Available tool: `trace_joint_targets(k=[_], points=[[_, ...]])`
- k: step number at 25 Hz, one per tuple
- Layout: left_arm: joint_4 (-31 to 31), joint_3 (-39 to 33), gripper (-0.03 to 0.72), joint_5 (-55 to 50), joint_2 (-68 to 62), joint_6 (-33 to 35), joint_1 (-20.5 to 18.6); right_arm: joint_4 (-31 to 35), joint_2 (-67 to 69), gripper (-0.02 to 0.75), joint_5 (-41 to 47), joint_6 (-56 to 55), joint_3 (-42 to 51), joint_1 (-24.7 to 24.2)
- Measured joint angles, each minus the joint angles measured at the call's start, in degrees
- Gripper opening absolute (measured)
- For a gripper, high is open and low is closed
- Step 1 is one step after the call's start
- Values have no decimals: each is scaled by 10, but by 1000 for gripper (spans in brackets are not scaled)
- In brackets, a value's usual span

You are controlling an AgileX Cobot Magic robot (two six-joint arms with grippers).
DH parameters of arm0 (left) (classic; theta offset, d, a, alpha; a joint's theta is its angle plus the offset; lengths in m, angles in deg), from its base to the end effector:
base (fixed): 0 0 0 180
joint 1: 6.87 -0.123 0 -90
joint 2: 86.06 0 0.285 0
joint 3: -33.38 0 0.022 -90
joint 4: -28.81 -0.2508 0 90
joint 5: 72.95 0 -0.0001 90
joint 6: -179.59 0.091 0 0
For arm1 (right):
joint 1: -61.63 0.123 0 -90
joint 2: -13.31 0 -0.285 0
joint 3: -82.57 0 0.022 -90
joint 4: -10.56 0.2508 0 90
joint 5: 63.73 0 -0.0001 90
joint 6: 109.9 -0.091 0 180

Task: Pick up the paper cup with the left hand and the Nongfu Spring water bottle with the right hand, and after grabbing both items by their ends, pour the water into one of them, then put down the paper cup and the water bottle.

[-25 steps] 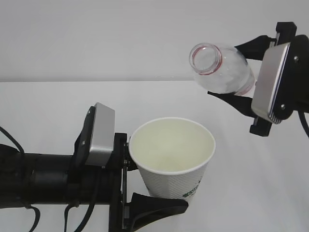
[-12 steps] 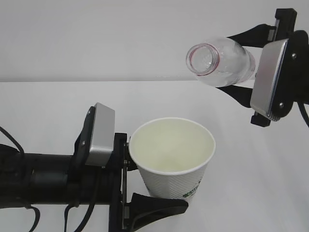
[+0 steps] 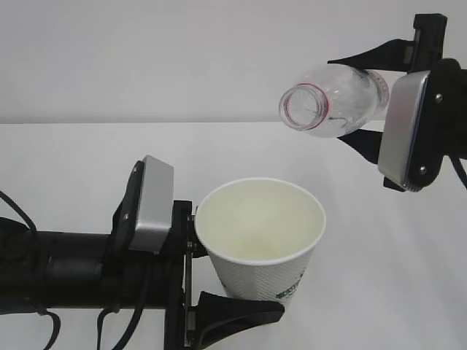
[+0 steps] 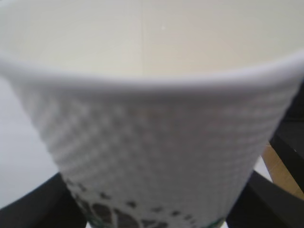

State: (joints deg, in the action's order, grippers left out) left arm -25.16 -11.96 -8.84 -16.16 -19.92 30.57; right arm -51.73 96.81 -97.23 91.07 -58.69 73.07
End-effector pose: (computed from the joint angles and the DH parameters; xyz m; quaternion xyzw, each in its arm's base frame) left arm 0.1841 -0.2243 0.1555 0.5211 0.5631 -0.4319 0.4742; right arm 0.2541 0.0967 0.2702 -0.6526 0.4336 -0.1591 0.6007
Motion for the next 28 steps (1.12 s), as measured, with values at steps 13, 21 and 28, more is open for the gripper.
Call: trace_joint_targets(k=[13, 21, 28], points=[[-1, 0, 559, -6, 0, 0, 0, 0, 0, 513, 0, 53, -1, 0], [-1, 0, 559, -6, 0, 0, 0, 1, 0, 513, 0, 70, -11, 0], [-1, 0, 558, -4, 0, 0, 0, 1, 0, 513, -4, 94, -11, 0]])
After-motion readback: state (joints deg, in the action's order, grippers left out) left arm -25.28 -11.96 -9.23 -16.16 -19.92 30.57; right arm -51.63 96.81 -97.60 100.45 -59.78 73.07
